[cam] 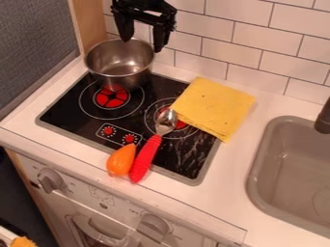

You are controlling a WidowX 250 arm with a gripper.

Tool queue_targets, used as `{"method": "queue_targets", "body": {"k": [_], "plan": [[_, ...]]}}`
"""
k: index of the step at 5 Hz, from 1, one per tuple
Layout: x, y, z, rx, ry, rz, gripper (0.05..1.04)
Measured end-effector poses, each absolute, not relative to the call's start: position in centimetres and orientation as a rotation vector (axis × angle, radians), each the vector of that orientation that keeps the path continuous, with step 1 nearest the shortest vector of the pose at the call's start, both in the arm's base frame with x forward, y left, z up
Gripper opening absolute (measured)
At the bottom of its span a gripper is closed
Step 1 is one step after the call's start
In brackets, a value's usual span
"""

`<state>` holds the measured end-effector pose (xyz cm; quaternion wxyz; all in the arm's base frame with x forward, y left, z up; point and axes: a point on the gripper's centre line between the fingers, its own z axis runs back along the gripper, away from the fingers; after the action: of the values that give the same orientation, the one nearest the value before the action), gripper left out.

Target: Put the orange object on top of the yellow cloth

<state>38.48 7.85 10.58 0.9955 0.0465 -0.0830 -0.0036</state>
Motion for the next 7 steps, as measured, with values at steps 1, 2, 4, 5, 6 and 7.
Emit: {"method": "queue_targets", "body": {"k": [1,2,4,5,6,7], "plan": [[37.9,7.8,9.0,0.084,-0.12,0.0,1.001],[33.9,6.0,11.1,0.082,-0.127,0.007,1.001],[25.8,4.1,13.3,0.072,-0.143,-0.066,1.001],[24.8,4.8,7.9,0.096,-0.025,-0.061,1.001],[25.0,5.2,3.1,0.11,0.025,-0.063,1.001],[25.4,4.4,0.6,0.105,0.027,-0.101,0.997]]}}
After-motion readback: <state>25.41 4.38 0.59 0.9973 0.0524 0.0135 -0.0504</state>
